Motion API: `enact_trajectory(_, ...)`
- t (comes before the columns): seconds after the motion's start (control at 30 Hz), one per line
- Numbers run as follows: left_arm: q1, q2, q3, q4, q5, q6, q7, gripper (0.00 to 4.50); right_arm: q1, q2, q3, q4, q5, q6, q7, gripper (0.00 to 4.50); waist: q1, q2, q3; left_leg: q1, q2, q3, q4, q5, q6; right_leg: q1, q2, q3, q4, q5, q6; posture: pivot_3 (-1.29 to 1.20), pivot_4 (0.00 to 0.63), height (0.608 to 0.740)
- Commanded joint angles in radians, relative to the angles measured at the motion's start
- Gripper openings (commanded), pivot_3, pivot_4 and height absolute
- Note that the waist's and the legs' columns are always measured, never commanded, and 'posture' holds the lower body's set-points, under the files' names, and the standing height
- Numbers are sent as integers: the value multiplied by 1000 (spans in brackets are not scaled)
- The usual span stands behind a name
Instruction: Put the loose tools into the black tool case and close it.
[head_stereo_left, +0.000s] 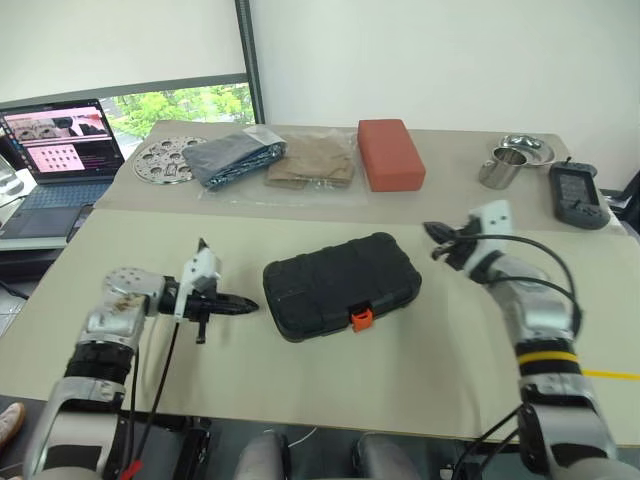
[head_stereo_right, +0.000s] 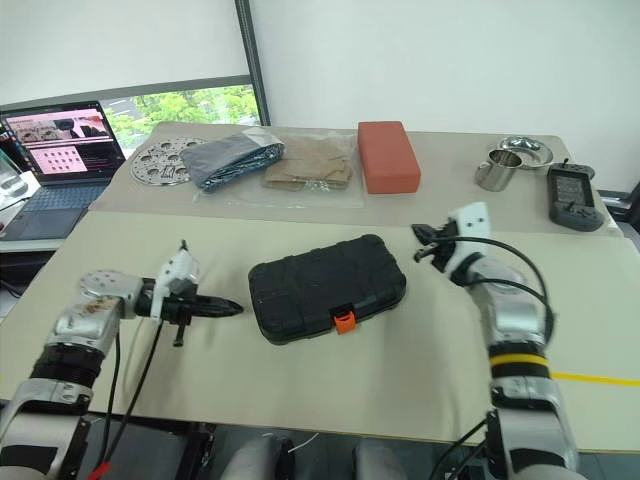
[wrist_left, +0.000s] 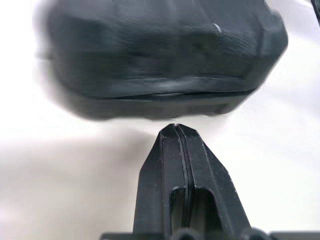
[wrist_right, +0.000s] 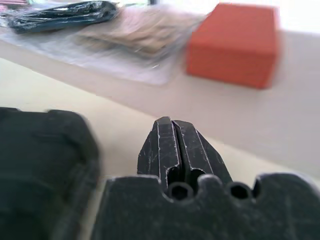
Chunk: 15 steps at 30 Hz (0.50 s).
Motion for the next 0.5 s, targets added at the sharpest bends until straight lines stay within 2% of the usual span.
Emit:
enact_trajectory(0.03,-32,43,34,-137,-118,126,-53,17,137,-57,-16,-281,86,135,58,0,-3,2,-2,0,0,-1,-1,0,1,0,1,0,0,0,0,0,150,740)
enact_trajectory(0.07,-43,43,41,-156,-139,156,-49,17,181,-73,-14,-344,96,165,65,0,-4,4,-3,0,0,-1,0,-1,1,1,1,0,0,0,0,0,150,740)
enact_trajectory(0.17,-116,-15,59,-200,-189,211,28,0,327,-88,-21,-564,134,295,9,802,-3,4,-3,1,0,-1,1,-1,1,1,1,1,-2,0,0,0,150,740)
enact_trajectory(0.33,-187,-182,-44,-181,-83,84,161,0,497,-40,-20,-857,195,505,-150,2429,-4,4,-3,3,-2,-2,4,1,0,4,1,2,-2,-1,2,0,150,740)
enact_trajectory(0.5,-199,-281,-150,-102,23,-36,217,0,539,4,60,-995,180,608,-257,2429,-22,3,-3,5,-3,-3,3,1,0,4,3,9,-1,-2,4,0,150,740)
